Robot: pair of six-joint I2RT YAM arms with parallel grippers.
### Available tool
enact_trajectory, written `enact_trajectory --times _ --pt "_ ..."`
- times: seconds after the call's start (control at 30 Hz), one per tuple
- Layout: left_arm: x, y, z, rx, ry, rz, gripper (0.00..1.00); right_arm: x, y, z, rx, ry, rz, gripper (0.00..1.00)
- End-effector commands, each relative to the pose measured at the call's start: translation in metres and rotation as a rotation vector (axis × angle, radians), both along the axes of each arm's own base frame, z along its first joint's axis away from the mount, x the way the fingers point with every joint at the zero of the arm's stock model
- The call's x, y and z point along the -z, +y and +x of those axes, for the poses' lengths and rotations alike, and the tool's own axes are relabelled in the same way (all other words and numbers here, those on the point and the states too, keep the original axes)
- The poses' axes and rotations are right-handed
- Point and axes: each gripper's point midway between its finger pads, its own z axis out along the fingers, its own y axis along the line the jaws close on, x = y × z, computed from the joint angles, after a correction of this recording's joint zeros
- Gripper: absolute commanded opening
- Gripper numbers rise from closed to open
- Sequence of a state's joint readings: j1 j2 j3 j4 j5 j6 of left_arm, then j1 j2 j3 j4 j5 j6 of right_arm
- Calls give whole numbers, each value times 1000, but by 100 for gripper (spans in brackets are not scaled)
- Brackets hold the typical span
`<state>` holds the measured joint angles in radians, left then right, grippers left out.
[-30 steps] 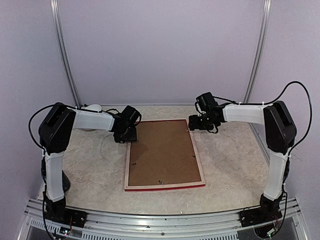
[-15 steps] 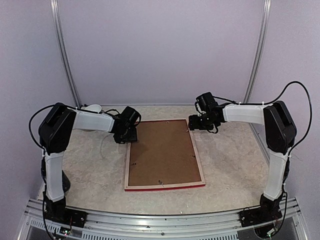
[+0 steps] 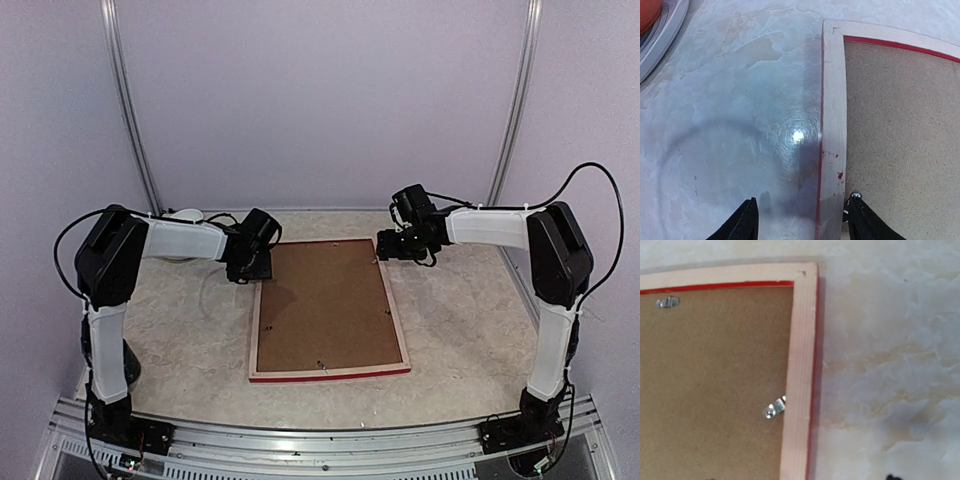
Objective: Put the photo into the frame
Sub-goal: Press the fastener at the center of the board.
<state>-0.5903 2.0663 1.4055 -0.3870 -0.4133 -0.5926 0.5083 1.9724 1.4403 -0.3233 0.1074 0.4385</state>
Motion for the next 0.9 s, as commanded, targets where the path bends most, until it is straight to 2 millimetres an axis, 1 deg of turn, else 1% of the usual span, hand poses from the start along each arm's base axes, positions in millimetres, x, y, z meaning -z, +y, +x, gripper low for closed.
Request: enact_trajectory --times 0.0,0.1,0.3,0.47,0.6,0.73,0.87 --pt "0 1 7 2 0 53 60 -14 2 -1 -10 -26 14 73" --pt "8 -1 5 12 17 58 60 -15 2 0 -7 -28 12 73" --pt "16 -4 0 20 49 49 60 -17 3 2 -12 -32 10 73" --pt "21 0 -5 12 70 67 60 -16 3 2 -13 -32 6 73" --pt "29 -6 -12 30 98 59 60 -16 3 2 -14 -32 3 73" --pt "26 -11 -19 48 94 51 58 -16 2 3 -13 -34 0 73" --pt "26 -7 -22 41 95 59 57 -15 3 2 -13 -31 5 73"
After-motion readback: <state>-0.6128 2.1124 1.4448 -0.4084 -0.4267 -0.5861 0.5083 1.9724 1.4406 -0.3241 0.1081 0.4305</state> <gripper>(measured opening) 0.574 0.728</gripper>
